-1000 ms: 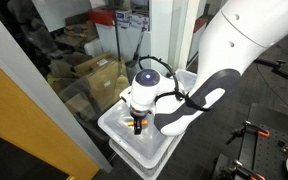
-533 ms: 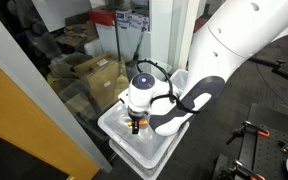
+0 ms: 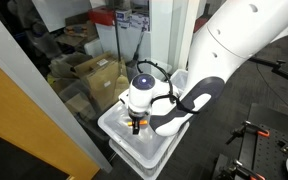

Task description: Move the marker from the left to the right side of the mug

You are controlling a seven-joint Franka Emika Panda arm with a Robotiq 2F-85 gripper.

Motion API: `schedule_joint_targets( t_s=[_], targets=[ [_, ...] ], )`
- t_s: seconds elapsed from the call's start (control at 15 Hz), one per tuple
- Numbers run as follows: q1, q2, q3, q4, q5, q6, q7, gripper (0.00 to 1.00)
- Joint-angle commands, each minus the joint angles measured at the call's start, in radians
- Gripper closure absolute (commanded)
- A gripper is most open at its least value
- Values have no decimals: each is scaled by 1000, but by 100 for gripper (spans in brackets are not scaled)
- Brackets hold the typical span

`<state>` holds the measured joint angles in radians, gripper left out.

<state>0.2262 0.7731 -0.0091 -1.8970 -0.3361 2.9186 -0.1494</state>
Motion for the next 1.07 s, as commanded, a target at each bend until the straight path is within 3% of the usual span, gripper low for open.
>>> schedule_joint_targets(
  t_s=[0.0, 1.0],
  targets=[
    [0, 22, -17, 13, -1, 13, -3, 0],
    [-116, 207, 81, 206, 9, -31, -162, 0]
  ],
)
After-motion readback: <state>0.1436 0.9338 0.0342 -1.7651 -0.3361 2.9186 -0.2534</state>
